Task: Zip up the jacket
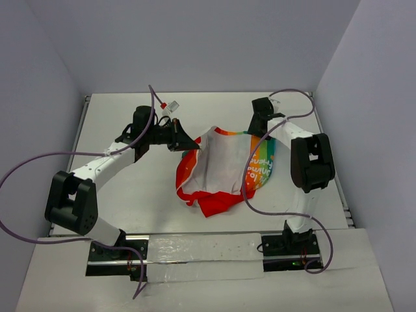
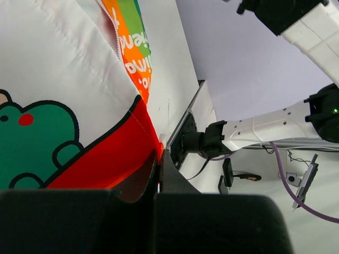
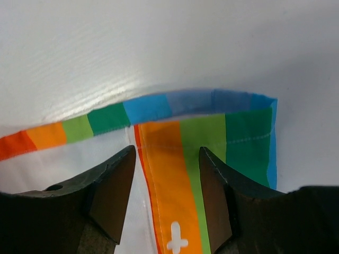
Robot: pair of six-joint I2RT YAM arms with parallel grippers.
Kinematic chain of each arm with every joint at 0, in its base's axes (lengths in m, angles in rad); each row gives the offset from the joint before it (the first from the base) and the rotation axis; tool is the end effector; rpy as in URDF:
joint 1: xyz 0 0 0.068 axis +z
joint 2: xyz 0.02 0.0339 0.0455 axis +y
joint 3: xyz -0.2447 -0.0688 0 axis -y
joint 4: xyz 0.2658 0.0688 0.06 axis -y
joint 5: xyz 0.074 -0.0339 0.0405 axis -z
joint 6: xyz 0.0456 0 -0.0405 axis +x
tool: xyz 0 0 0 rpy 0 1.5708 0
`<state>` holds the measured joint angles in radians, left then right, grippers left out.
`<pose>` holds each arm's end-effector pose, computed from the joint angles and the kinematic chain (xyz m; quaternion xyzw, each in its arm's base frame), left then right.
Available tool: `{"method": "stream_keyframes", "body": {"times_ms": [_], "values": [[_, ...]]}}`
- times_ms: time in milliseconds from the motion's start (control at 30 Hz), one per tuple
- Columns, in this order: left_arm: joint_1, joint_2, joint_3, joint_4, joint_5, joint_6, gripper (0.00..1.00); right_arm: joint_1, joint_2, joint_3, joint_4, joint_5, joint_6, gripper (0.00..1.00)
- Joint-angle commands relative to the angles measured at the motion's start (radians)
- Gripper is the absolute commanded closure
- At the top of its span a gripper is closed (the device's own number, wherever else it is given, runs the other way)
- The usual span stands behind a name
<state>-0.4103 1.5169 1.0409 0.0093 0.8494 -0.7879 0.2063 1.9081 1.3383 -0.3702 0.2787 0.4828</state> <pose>0.3197 -0.1764 0.2425 0.0666 0.8026 -0.5592 0.1968 0.4202 0.0751 0.1564 0.1724 0.9265 -0.0205 0.3337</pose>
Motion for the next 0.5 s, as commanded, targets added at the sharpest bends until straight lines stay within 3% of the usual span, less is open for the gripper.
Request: {"method": "stream_keyframes", "body": {"times_ms": [0,267,433,467], "values": [[0.005,0.005,0.044,0.019,0.028,0.017,1.0,-0.011,0.075,0.126,-0.058,0.044,-0.015,0.43],[0.007,0.009,0.056,-0.006,0.031,0.044,1.0,-0.01,0.132,0.19,-0.119,0.042,0.0,0.54],[0.007,0.003,0.059,-0.008,0.031,0.056,1.0,-0.01,0.094,0.138,-0.095,0.03,0.011,0.76],[0.007,0.003,0.056,-0.006,0.031,0.058,1.0,-0.01,0.081,0.124,-0.09,0.024,0.013,0.87]]}}
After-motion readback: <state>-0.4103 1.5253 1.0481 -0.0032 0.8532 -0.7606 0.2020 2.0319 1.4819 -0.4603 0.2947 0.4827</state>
